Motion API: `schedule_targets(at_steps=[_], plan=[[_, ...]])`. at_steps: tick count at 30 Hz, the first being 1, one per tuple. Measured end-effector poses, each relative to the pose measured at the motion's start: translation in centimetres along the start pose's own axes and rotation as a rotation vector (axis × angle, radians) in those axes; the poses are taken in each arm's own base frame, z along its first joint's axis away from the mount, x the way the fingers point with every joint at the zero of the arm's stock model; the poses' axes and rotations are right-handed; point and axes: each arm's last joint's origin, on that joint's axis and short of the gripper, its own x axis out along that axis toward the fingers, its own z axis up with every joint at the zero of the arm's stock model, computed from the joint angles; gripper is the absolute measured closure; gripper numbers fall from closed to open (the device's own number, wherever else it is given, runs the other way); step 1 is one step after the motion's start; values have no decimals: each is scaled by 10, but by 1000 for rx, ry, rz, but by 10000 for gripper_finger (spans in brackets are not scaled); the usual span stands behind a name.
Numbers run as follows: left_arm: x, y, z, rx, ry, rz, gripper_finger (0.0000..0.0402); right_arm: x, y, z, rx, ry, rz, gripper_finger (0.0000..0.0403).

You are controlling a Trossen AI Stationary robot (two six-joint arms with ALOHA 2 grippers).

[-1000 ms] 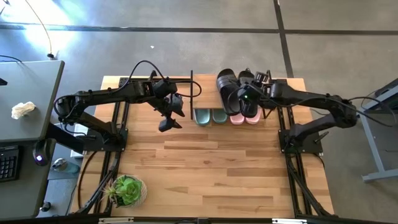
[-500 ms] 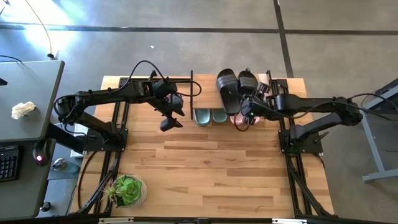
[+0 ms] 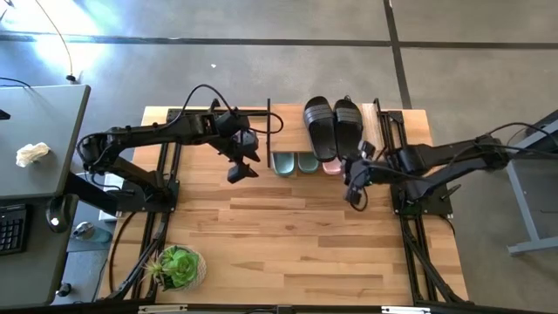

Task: Pick and place slides into the shelf
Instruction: Return to Home Position

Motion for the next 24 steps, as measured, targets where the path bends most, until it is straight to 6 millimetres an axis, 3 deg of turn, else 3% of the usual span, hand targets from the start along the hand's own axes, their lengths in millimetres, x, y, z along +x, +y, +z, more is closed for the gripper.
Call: schedule_targets(at_steps=[4, 7, 12, 15, 20, 24], plan=[[13, -2, 1, 39, -80, -66, 138, -7, 14, 1, -40, -58, 83, 347], [26, -6, -1, 55, -174, -98, 198, -13, 23, 2, -72, -109, 149, 393], [29, -13, 2, 109, -292, -121, 330, -23, 33, 6, -113, -214, 222, 391], [15, -19, 3, 142, -334, -159, 390, -28, 32, 4, -154, -314, 304, 400], [-28, -36, 2, 193, -441, -151, 368, -40, 7, -19, -121, -517, 363, 402], [-71, -53, -9, 268, -544, -108, 381, -56, -18, -37, -50, -729, 393, 402]])
